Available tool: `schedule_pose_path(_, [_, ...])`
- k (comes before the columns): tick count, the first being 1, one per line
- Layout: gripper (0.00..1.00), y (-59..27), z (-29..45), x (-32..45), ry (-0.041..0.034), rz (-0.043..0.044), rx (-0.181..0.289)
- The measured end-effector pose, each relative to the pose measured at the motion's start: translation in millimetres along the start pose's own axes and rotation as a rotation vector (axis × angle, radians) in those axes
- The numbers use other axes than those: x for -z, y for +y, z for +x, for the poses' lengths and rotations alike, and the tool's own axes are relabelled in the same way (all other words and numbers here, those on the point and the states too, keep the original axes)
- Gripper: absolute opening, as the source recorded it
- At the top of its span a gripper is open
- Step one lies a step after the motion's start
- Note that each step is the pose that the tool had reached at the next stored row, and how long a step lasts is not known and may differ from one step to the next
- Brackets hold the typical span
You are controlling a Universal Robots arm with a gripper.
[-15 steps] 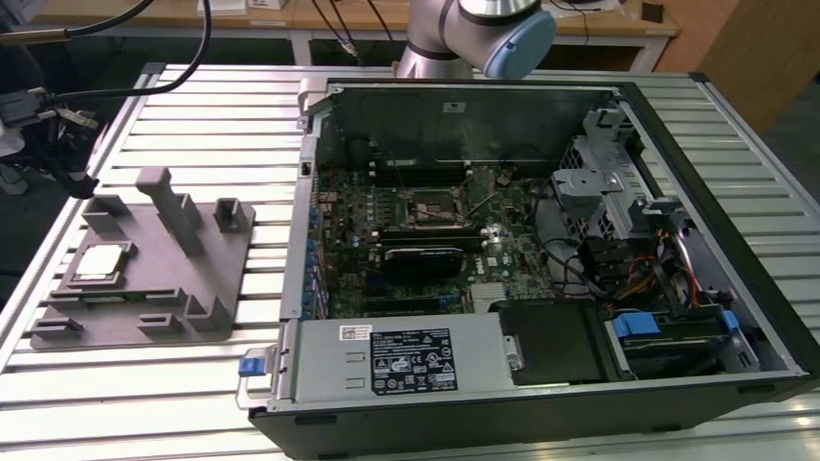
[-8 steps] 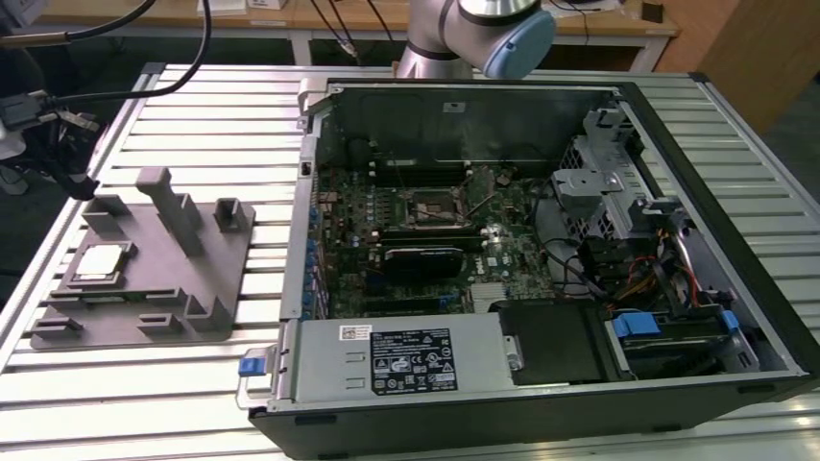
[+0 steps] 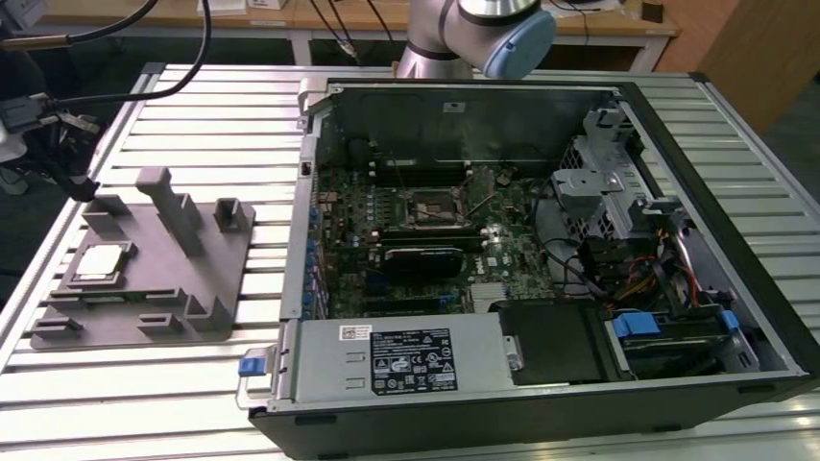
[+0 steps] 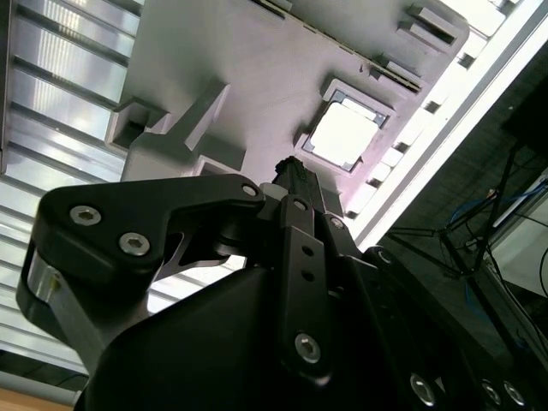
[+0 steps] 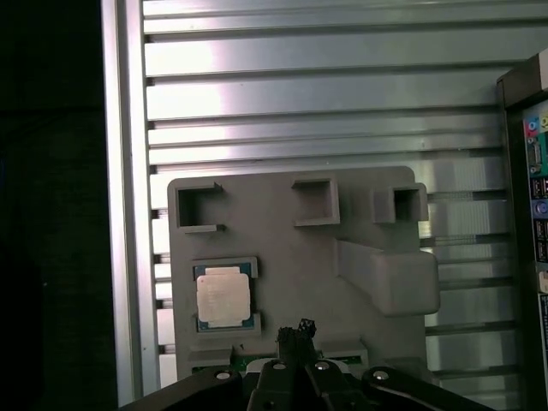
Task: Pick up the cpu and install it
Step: 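Pick up the cpu and move it towards the insertion slot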
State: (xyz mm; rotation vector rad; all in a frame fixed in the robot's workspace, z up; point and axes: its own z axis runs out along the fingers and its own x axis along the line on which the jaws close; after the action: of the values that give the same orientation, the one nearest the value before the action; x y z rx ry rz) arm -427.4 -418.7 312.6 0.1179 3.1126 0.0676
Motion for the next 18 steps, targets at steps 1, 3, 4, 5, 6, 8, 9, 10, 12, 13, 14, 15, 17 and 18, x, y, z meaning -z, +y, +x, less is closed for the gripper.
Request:
schedule_pose_path(1, [0.11, 0.0, 0.0, -0.2, 0.0000, 0.0000, 0.000])
schedule_pose_path(3, [0.11, 0.0, 0.1, -0.6, 0.0000, 0.0000, 0.000])
schedule_pose_path(4, [0.11, 0.0, 0.1, -0.8, 0.0000, 0.0000, 0.000])
schedule_pose_path(5, [0.11, -0.1, 0.1, -1.1, 0.0000, 0.0000, 0.000])
schedule_pose_path(6, [0.11, -0.1, 0.2, -1.3, 0.0000, -0.0001, 0.000])
schedule_pose_path(8, [0.11, -0.1, 0.3, -1.9, -0.0001, -0.0001, 0.000])
schedule_pose_path(9, [0.11, -0.1, 0.4, -2.3, -0.0001, -0.0001, 0.000])
schedule_pose_path(10, [0.11, -0.2, 0.5, -2.7, -0.0001, -0.0001, 0.000])
schedule_pose_path(12, [0.11, -0.2, 0.8, -3.5, -0.0001, 0.0000, 0.000])
schedule_pose_path(13, [0.11, -0.2, 1.0, -4.0, 0.0000, -0.0001, 0.000])
schedule_pose_path(14, [0.11, -0.3, 1.1, -4.4, 0.0000, 0.0000, 0.000])
schedule_pose_path(15, [0.11, -0.3, 1.4, -4.9, 0.0000, -0.0001, 0.000])
schedule_pose_path(17, [0.11, -0.4, 1.8, -5.9, 0.0000, -0.0001, 0.000])
schedule_pose_path(18, [0.11, -0.4, 1.9, -6.4, 0.0000, 0.0000, 0.000])
